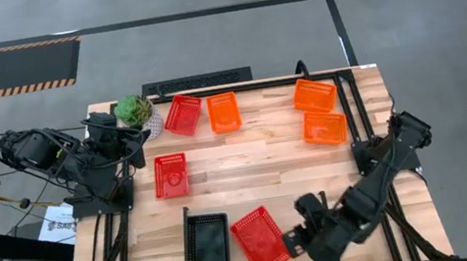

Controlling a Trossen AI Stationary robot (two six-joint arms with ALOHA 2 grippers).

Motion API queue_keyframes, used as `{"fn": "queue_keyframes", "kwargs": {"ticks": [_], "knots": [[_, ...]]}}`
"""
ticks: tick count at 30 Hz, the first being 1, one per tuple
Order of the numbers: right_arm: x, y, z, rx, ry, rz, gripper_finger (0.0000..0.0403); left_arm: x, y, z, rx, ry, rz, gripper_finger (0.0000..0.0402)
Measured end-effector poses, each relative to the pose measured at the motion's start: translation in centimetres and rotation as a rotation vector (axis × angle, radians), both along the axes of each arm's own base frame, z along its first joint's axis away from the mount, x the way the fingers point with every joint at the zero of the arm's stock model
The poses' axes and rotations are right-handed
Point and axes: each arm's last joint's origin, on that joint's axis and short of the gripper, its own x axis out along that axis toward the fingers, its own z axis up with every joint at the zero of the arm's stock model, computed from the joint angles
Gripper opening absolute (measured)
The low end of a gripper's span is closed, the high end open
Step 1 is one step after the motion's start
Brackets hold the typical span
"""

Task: Stack baskets on shelf by color
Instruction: Put the bottom right red bin on the shelf

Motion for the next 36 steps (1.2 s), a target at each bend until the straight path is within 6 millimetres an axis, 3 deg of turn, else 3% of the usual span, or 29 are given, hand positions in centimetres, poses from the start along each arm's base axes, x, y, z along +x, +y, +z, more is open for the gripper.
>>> {"fn": "queue_keyframes", "kwargs": {"ticks": [9,19,30,36], "knots": [[-0.2,1.6,-1.2,0.044,0.053,-0.025,0.0061,0.0,0.0,0.0,-0.002,-0.005,0.001,0.0138],[2.8,2.0,-2.9,0.08,0.017,0.045,0.0058,0.0,0.0,0.0,-0.003,-0.007,0.001,0.0138],[2.3,0.7,-1.4,0.071,-0.012,0.055,0.0058,0.6,-0.4,-0.2,0.0,0.04,-0.034,0.0138],[1.4,-1.8,1.5,-0.019,-0.106,0.083,0.0059,2.0,-1.1,-0.8,0.035,0.114,-0.067,0.0138]]}}
